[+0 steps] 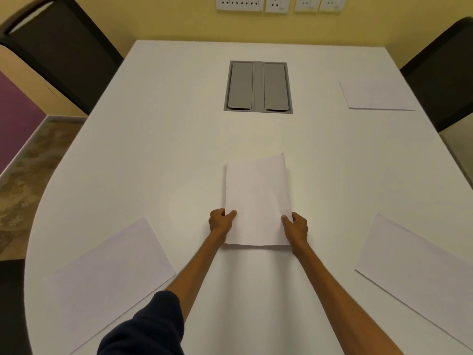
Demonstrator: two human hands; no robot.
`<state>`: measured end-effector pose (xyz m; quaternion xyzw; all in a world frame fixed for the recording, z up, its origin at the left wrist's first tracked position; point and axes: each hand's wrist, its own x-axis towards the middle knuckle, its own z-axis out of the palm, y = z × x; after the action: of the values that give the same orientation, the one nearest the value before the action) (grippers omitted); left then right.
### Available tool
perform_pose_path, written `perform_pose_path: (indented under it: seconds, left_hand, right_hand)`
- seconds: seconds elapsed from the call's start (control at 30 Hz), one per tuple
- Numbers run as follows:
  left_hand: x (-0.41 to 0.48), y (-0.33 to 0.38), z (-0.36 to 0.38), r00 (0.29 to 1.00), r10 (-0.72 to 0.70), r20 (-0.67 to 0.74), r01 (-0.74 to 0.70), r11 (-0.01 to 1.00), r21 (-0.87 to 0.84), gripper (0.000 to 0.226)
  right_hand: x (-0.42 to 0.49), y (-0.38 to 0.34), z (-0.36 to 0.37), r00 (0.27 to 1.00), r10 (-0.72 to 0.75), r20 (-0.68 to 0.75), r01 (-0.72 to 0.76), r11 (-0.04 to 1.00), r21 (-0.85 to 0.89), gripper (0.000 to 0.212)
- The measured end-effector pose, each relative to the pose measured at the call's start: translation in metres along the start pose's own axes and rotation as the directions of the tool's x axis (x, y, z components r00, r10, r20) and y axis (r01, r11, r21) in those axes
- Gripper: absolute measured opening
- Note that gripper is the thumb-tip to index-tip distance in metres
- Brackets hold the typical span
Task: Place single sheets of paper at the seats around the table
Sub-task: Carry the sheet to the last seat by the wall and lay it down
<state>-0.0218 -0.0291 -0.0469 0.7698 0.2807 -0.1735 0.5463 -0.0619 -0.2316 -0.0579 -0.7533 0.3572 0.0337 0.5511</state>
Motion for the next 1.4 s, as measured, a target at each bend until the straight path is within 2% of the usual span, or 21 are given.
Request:
perform_pose_path:
  seconds: [0.1,0.27,0.47,0.57,0.67,0.87,1.0,1.13,1.27,1.4]
  left_hand:
    - [-0.009,0.002,-0.008,0.998,0.06,-0.004,-0.06,0.998,-0.037,0.041]
    - [-0.042,0.01,-0.036,0.987,0.163,0.004,-0.16,0.969,-0.187,0.017]
    - [-0.105,0.011,-0.081,0.958,0.252,-0.134,-0.283,0.903,-0.324,0.015]
    - [-0.143,0.012,-0.113,0.936,0.251,-0.246,-0.33,0.87,-0.366,0.011]
    - [-0.179,0.005,-0.144,0.904,0.242,-0.351,-0.378,0.837,-0.396,0.007]
    - [-0.25,-0.025,-0.216,0.804,0.215,-0.554,-0.48,0.785,-0.392,0.017]
    - [-0.295,-0.049,-0.271,0.738,0.161,-0.655,-0.508,0.772,-0.382,0.023]
    - [-0.337,-0.076,-0.327,0.669,0.103,-0.736,-0.544,0.743,-0.39,0.013]
    - [-0.373,-0.108,-0.383,0.579,0.058,-0.813,-0.571,0.741,-0.354,0.016]
    - [-0.405,-0.144,-0.44,0.525,0.03,-0.851,-0.6,0.722,-0.344,0.01]
  right_hand:
    - [-0.01,-0.006,-0.005,1.0,-0.021,0.004,0.02,0.997,0.076,0.018]
    - [-0.04,-0.024,-0.015,0.998,-0.056,0.042,0.047,0.98,0.194,0.013]
    - [-0.091,-0.056,-0.023,0.98,-0.176,0.09,0.143,0.945,0.295,0.013]
    - [-0.119,-0.075,-0.017,0.955,-0.242,0.171,0.181,0.934,0.308,0.024]
    - [-0.153,-0.094,-0.008,0.916,-0.31,0.256,0.214,0.916,0.34,0.024]
    - [-0.235,-0.124,0.027,0.803,-0.417,0.426,0.246,0.883,0.401,0.015]
    - [-0.298,-0.135,0.058,0.701,-0.457,0.547,0.255,0.877,0.407,0.009]
    - [-0.362,-0.144,0.094,0.599,-0.48,0.641,0.258,0.873,0.414,0.012]
    - [-0.426,-0.149,0.131,0.492,-0.519,0.699,0.302,0.855,0.423,0.012]
    - [-0.49,-0.151,0.171,0.385,-0.548,0.742,0.362,0.83,0.425,0.016]
